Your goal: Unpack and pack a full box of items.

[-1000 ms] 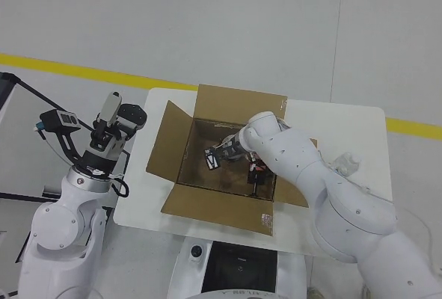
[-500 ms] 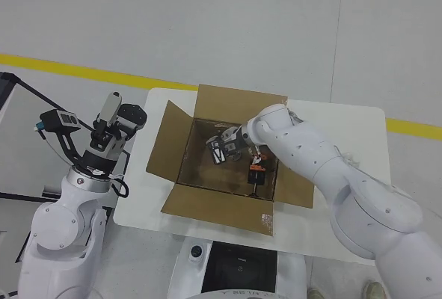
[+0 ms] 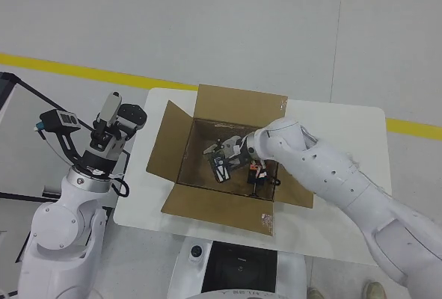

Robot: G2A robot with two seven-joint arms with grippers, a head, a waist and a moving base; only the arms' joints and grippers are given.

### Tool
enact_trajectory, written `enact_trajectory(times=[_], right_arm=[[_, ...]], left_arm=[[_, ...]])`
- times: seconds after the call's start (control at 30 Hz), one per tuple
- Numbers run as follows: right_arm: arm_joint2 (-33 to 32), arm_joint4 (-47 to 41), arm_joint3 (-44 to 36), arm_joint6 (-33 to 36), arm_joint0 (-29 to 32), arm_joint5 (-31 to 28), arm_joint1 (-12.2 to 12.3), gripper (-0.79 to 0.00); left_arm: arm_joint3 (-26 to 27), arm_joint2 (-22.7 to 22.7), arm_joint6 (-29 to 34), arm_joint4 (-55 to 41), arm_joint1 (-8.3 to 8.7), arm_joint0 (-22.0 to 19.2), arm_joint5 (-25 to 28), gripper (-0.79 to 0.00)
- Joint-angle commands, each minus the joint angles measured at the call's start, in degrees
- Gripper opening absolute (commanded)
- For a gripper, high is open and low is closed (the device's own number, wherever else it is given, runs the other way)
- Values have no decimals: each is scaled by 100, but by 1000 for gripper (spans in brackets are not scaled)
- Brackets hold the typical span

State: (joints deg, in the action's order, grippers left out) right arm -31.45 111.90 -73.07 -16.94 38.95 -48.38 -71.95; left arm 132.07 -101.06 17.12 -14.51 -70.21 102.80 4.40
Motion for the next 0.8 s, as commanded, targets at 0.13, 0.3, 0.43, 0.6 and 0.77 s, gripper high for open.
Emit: enact_trajectory(times=[0.13,0.3,0.43,0.6,0.77], right_arm=[[-937,-12,-1341,602,984,-251,495,-785],[-1460,-97,-1884,767,1563,-130,699,-785],[-1776,-145,-2063,561,1834,-14,809,-785],[-1850,-153,-2234,295,2115,225,863,-785],[-1852,-164,-2248,281,2143,210,869,-785]], left_arm=[[0,0,0,0,0,0,0,0],[0,0,0,0,0,0,0,0],[0,0,0,0,0,0,0,0],[0,0,0,0,0,0,0,0],[0,0,0,0,0,0,0,0]])
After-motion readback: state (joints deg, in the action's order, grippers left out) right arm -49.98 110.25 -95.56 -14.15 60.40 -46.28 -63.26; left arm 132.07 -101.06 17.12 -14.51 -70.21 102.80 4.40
